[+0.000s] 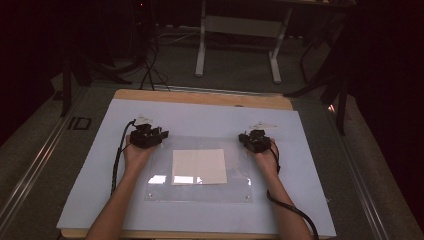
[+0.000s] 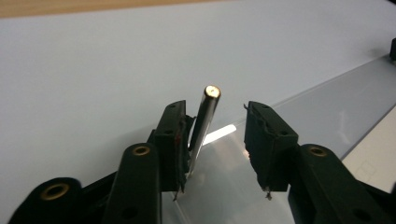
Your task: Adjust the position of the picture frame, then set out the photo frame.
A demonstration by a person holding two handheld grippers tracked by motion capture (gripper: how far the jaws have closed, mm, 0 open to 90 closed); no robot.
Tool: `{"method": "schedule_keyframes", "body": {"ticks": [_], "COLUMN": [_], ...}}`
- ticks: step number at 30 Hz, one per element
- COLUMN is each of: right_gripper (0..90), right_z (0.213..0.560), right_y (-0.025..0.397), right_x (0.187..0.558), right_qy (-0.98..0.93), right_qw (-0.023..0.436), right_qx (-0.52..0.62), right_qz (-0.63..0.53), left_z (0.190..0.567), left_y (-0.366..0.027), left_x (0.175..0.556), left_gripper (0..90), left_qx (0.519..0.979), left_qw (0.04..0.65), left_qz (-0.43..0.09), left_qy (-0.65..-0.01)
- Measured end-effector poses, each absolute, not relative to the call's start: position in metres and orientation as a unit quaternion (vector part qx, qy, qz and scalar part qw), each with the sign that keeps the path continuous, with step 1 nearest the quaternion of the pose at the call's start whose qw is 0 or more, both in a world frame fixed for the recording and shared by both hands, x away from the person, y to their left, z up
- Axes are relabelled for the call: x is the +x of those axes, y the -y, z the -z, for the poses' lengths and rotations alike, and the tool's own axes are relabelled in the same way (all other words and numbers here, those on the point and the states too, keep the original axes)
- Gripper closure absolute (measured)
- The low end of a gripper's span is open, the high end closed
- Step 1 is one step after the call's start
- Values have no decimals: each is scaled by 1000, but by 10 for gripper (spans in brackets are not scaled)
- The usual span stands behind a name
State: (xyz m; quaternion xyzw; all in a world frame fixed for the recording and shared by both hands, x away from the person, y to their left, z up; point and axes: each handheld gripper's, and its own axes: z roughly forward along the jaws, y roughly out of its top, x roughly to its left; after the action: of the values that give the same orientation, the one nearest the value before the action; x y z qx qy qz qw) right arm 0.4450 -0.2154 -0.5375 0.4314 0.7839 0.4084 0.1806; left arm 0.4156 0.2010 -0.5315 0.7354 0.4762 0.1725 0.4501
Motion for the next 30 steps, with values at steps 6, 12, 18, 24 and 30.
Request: {"method": "schedule_keyframes", "body": {"ticks": [6,12,18,24,30], "right_gripper": [841,820,660,664,733], "right_z": [538,537,536,534,526], "right_y": [215,214,217,220,222], "right_x": [445,444,439,432,430], "right_qy": [-784,-784,-782,-778,-763], "right_qw": [182,185,205,211,227], "right_qx": [432,434,426,412,409], "right_qz": [-408,-404,-407,-424,-446], "left_z": [531,529,527,524,525], "left_y": [-207,-216,-220,-221,-224], "left_x": [405,400,397,396,395], "left_gripper": [556,523,496,520,570], "left_qx": [726,721,720,717,720], "left_qw": [471,480,479,488,481], "left_qz": [-173,-176,-178,-189,-193], "left_qy": [-471,-468,-470,-459,-462]}}
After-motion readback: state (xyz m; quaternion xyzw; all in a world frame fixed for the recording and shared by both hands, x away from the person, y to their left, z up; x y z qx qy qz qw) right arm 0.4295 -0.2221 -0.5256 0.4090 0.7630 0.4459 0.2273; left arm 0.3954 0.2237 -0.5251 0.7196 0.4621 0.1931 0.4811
